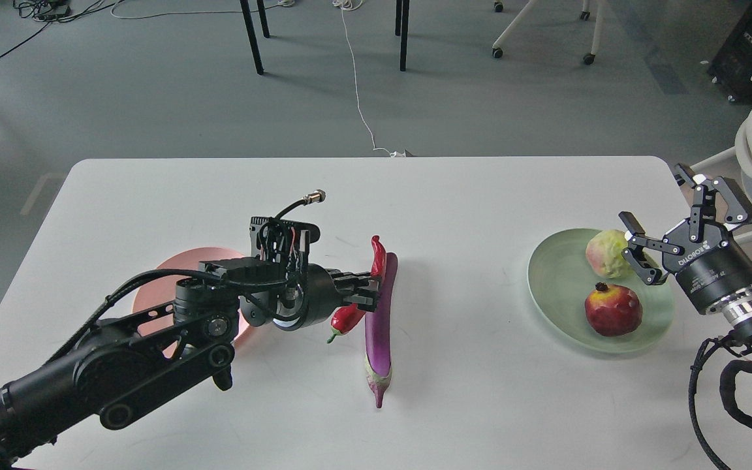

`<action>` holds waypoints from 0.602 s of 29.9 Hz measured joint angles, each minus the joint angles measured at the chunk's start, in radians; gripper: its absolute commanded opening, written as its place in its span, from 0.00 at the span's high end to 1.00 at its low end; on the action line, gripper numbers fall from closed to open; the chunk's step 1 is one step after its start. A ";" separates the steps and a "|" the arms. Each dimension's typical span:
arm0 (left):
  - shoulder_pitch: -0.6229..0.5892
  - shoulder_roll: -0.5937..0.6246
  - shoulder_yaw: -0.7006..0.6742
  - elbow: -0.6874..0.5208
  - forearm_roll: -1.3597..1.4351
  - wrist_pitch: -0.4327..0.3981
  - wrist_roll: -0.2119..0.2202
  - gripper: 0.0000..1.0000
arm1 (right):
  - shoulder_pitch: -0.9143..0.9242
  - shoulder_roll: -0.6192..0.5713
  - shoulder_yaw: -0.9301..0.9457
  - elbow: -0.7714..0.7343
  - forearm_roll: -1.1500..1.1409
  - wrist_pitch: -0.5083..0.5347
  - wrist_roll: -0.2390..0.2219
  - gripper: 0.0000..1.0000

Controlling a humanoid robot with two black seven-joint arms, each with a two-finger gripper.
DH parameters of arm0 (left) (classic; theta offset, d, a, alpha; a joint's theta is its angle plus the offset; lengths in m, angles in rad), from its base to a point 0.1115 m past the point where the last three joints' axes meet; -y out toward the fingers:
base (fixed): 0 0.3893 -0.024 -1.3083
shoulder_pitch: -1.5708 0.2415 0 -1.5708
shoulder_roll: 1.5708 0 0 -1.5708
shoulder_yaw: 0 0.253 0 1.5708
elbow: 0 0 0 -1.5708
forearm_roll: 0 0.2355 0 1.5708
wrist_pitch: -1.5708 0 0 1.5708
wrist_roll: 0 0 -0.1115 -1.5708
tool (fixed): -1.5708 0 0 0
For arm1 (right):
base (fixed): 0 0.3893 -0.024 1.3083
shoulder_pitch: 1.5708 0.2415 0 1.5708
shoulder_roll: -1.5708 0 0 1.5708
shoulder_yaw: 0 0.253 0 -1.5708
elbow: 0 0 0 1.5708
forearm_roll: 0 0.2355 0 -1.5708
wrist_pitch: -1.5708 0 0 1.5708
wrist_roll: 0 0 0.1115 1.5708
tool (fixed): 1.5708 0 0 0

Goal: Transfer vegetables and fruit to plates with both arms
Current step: 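Grasp the chili pepper with the left gripper and lift it, then carry the chili pepper onto the pink plate and release it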

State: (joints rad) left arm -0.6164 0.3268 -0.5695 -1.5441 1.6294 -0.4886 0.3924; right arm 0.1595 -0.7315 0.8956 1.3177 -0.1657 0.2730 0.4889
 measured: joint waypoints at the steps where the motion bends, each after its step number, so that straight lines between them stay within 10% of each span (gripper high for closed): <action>1: -0.021 0.001 -0.001 -0.001 -0.029 0.000 0.005 0.89 | 0.000 -0.001 0.001 0.000 0.000 0.000 0.000 0.02; 18: -0.115 0.050 -0.037 0.006 -0.153 0.000 0.012 0.88 | -0.001 -0.017 0.003 0.001 0.000 0.000 0.000 0.02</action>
State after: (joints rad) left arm -0.7314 0.3766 -0.6069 -1.5378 1.4764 -0.4886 0.4047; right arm 0.1583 -0.7482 0.8990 1.3190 -0.1656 0.2727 0.4885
